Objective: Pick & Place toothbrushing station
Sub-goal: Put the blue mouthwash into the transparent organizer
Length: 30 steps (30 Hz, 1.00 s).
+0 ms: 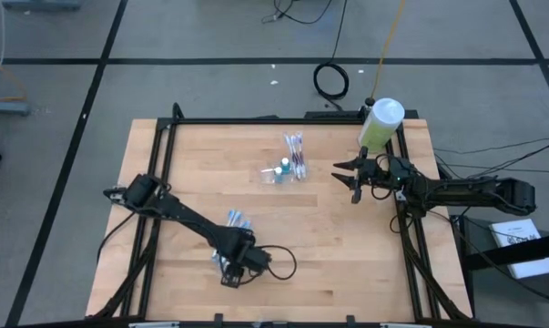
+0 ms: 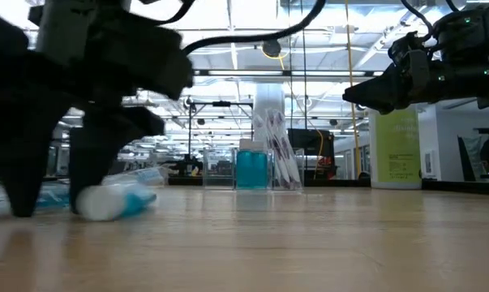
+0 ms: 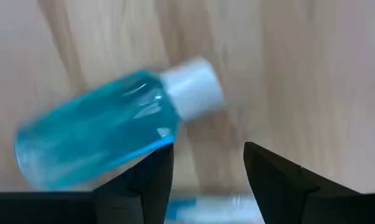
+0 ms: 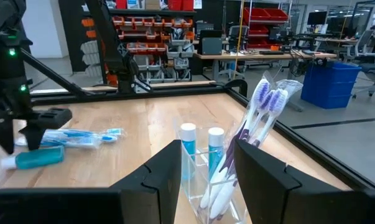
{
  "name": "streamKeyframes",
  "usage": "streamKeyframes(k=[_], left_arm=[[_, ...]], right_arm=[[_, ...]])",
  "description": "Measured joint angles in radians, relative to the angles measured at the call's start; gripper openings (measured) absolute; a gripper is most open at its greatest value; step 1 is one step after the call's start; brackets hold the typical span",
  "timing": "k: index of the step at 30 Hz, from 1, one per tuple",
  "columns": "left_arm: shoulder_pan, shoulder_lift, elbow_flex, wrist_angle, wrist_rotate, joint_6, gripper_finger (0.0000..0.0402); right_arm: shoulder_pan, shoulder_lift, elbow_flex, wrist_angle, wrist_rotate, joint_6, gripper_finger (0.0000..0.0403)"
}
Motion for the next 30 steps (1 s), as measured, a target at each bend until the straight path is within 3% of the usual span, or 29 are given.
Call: streamKeyframes(k=[7, 12, 19, 25, 30], left_arm=[[0.018, 0.000, 0.000, 0.138, -0.046, 0.176, 0.0202], [0.037, 0.001, 0.013, 0.125, -0.081, 0.240, 0.0202], [0.051, -0.050, 0.047, 0.071, -0.108, 0.236, 0.0202], [0.052, -0.078, 0.048, 0.020, -0.254, 0.180, 0.0202], [0.071, -0.045, 0.034, 0.033, -0.193, 0.163, 0.0202]], right_arm=[[0.000, 0.000, 0.000, 0.000, 0.000, 0.000, 0.0141], [0.000, 0.000, 0.000, 0.000, 0.000, 0.000, 0.0141], [0.000, 0.000, 0.000, -0.002, 0.000, -0.001, 0.0141], [0.000, 0.000, 0.000, -0.007, 0.000, -0.001, 0.0141], [0.000, 0.000, 0.000, -0.022, 0.000, -0.001, 0.0141]])
